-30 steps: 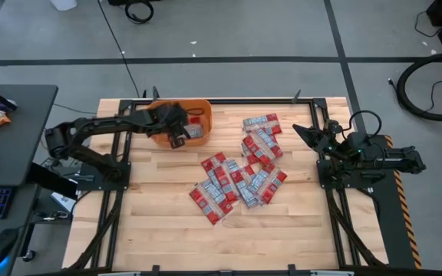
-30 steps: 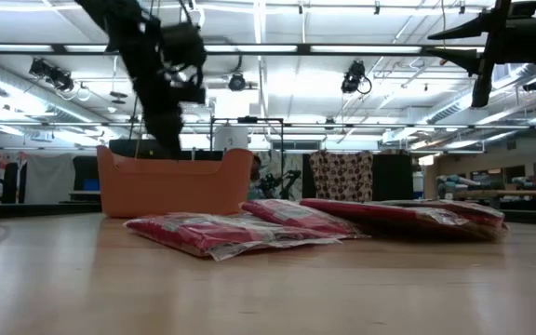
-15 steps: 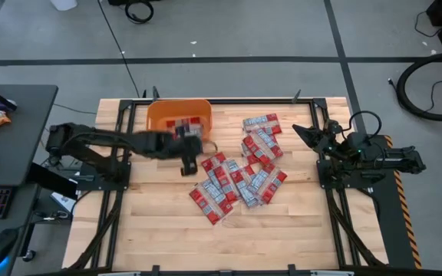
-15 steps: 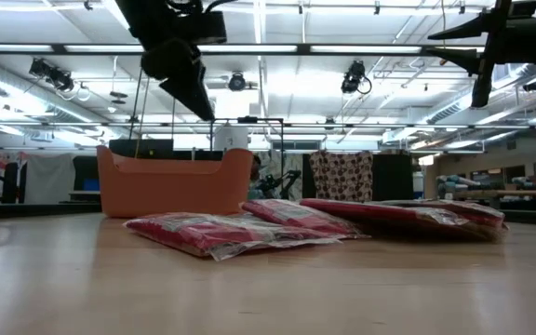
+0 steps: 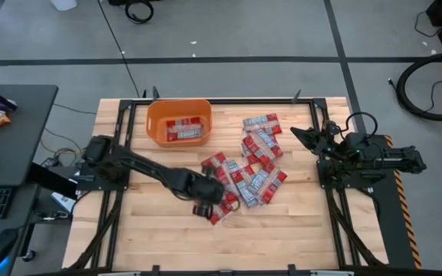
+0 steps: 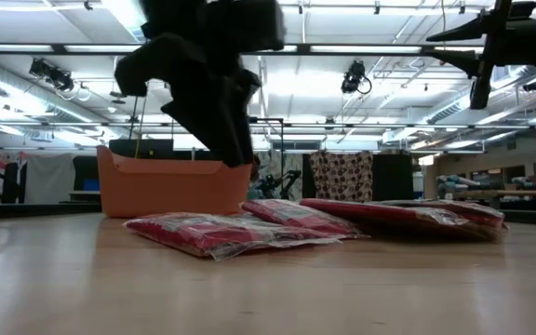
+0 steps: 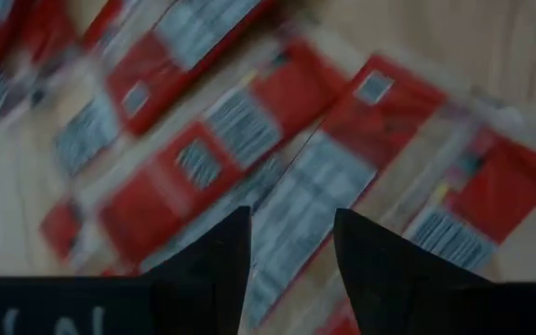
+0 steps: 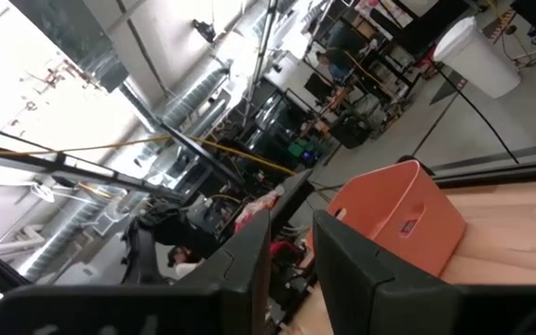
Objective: Sort popcorn bags into baskets
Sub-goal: Put the red popcorn bag into the orange container
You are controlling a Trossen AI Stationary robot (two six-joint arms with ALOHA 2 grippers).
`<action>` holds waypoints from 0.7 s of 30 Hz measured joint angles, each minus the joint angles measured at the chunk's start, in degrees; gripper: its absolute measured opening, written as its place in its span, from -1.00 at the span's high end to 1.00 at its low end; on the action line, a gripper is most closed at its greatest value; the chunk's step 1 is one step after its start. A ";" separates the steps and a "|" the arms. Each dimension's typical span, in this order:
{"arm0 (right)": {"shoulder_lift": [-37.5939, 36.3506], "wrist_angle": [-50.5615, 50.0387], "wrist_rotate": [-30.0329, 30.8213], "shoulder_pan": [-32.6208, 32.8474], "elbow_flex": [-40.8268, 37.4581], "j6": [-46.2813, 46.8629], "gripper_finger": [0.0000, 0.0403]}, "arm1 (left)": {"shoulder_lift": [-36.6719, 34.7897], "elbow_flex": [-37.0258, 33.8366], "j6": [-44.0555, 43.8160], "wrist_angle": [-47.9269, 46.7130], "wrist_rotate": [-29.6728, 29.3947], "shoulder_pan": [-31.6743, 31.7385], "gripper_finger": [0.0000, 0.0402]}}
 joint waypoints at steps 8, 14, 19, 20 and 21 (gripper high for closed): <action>0.02 0.02 -0.42 0.00 0.00 0.07 0.56 | 8.90 7.65 16.15 3.60 -2.07 1.35 0.20; 0.02 0.10 -0.44 0.00 -0.02 0.38 0.56 | 12.47 10.34 24.03 9.19 -1.15 4.17 0.20; 0.02 0.11 -0.44 0.04 0.00 0.46 0.56 | 13.21 10.35 30.23 10.95 -0.66 5.40 0.20; 0.02 0.08 -0.44 0.04 -0.02 0.43 0.56 | 13.56 10.34 31.25 11.38 -0.15 5.65 0.20; 0.02 0.05 -0.46 0.04 -0.02 0.39 0.56 | 13.98 10.34 31.83 11.78 0.17 5.90 0.20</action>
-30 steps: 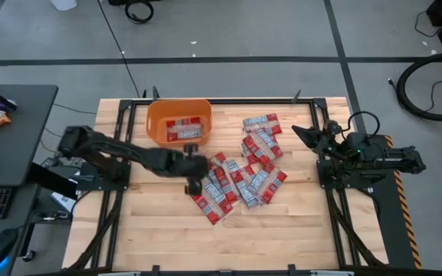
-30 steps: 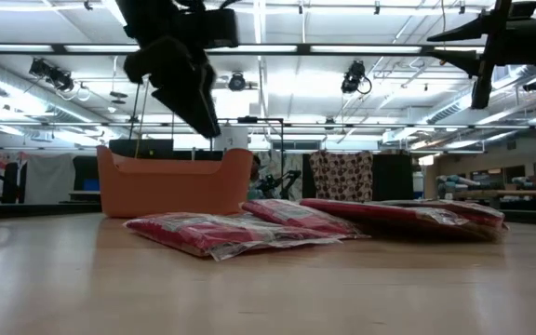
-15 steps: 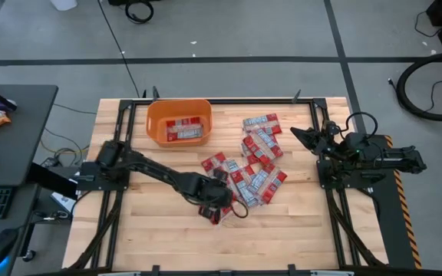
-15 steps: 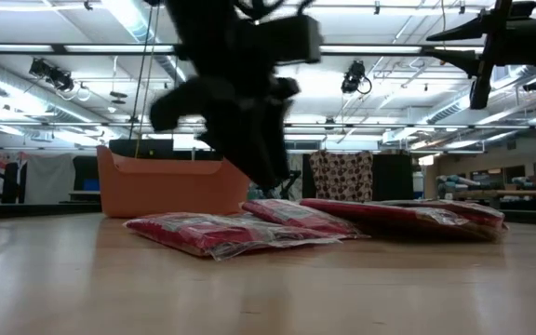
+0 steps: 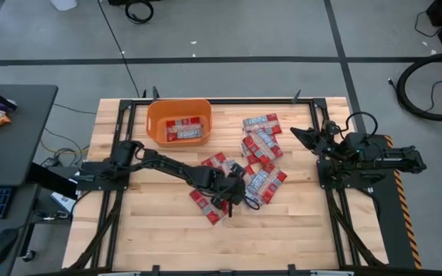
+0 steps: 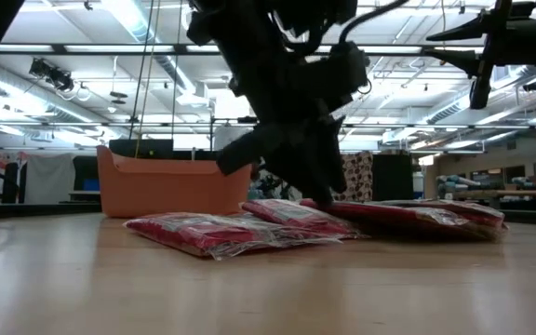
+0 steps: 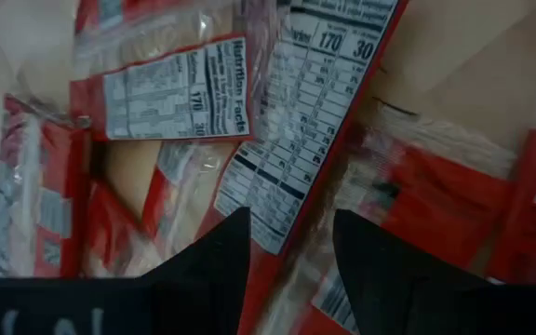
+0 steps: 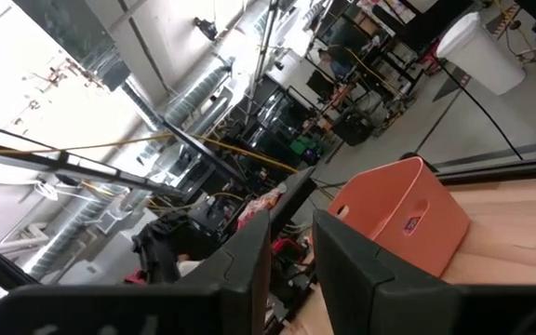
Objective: Sort popcorn bags into baskets
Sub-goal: Put the red popcorn bag into the orange container
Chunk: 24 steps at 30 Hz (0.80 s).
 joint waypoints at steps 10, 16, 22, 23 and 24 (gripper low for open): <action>0.01 0.02 0.00 0.02 0.00 0.07 0.56 | 2.31 0.01 3.19 2.86 0.85 0.75 0.30; 0.26 0.02 0.00 0.02 0.01 0.07 0.56 | 3.03 0.13 -1.63 1.38 4.23 0.89 0.86; 0.27 0.07 0.00 0.01 0.01 0.05 0.56 | 1.81 0.02 -3.97 -0.87 5.41 0.90 0.96; 0.28 0.05 0.00 0.00 0.00 0.07 0.56 | 1.16 -0.08 -4.07 -1.79 5.50 0.99 0.97; 0.28 0.04 0.00 0.02 0.01 0.04 0.56 | 0.53 -0.13 -4.47 -2.64 5.68 1.07 0.98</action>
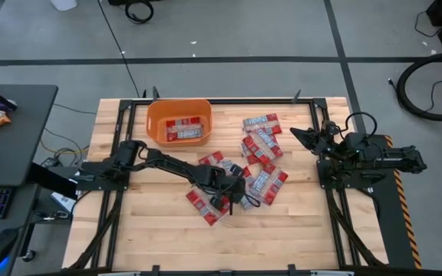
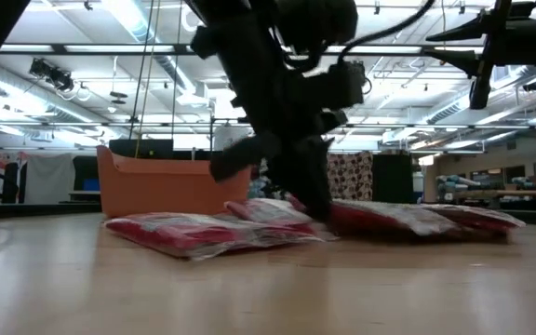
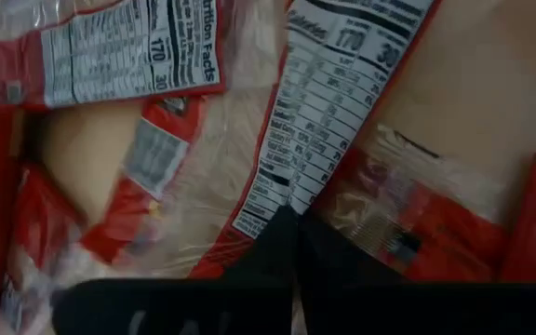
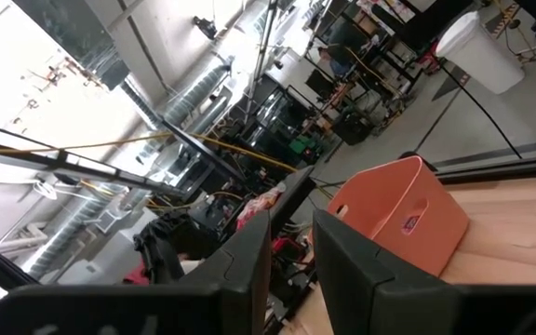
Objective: Sort popcorn bags into baskets
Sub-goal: Put the red popcorn bag into the orange container
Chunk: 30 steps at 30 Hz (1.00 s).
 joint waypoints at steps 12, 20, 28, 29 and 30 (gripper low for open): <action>0.00 0.04 -1.25 0.00 0.00 -0.50 0.56 | -15.48 -0.02 -13.33 -13.11 -0.22 1.31 0.99; 0.00 0.10 -1.25 -0.02 -0.01 -1.75 0.56 | -25.15 0.04 -21.91 -22.52 -6.82 0.98 1.00; 0.00 0.03 -1.18 0.00 -0.01 -2.16 0.56 | -30.82 -0.52 -27.86 -34.41 -15.64 4.09 1.00; 0.00 0.05 -1.18 0.00 0.00 -2.16 0.56 | -31.50 -1.17 -28.33 -35.34 -16.50 4.88 1.00; 0.00 0.05 -1.16 0.00 0.00 -2.14 0.56 | -32.16 -2.03 -28.81 -35.91 -17.37 5.80 1.00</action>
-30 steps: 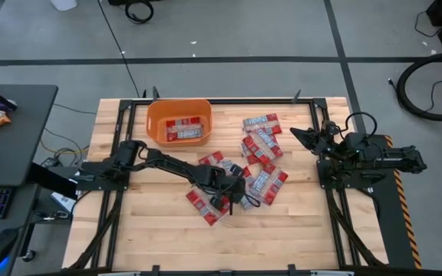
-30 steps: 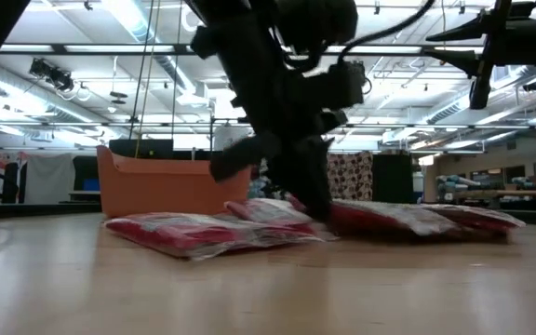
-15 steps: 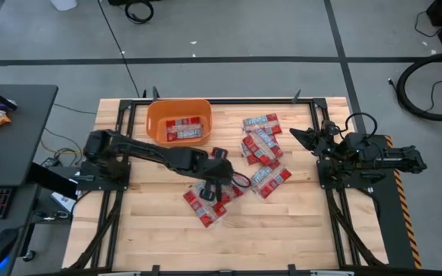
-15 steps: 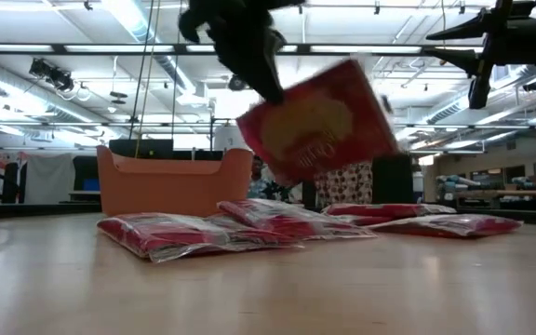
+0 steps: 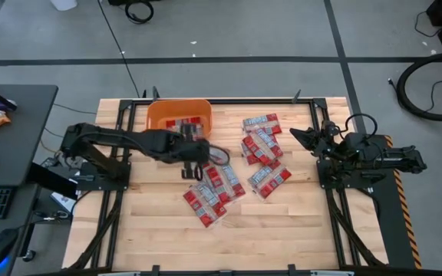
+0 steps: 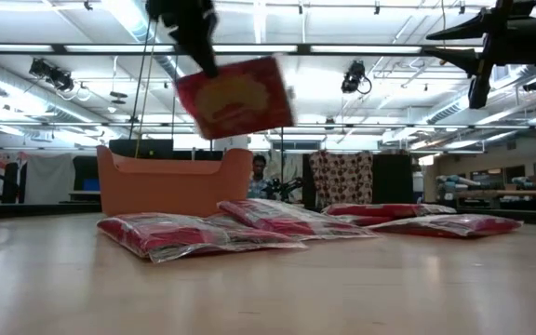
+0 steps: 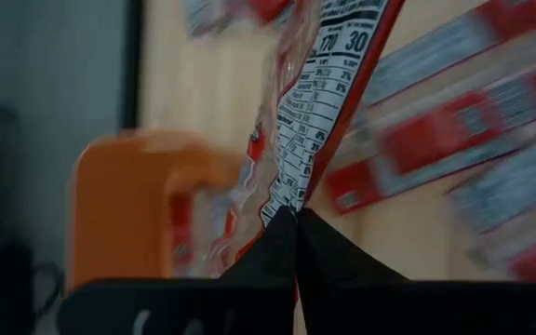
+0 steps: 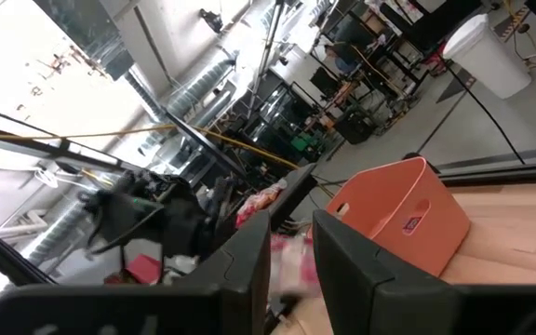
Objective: Sort popcorn bags into baskets
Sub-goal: Put the red popcorn bag into the orange container
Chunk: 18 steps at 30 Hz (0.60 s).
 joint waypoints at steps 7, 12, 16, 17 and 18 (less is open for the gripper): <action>0.00 0.04 0.28 -0.02 0.02 0.30 0.56 | -6.54 -9.42 -0.18 1.91 -2.06 7.51 1.00; 0.00 -0.10 1.42 -0.04 0.00 0.41 0.56 | -10.62 -18.25 1.58 6.22 -1.96 12.88 1.00; 0.00 -0.04 2.38 -0.05 0.01 0.46 0.56 | -11.43 -25.54 3.85 13.90 -0.48 17.19 1.00; 0.00 -0.07 2.70 -0.06 0.02 0.57 0.56 | -11.44 -27.18 4.59 16.37 0.40 18.32 1.00; 0.00 -0.11 2.80 -0.06 0.00 0.59 0.56 | -11.42 -28.76 5.58 19.00 1.15 19.50 1.00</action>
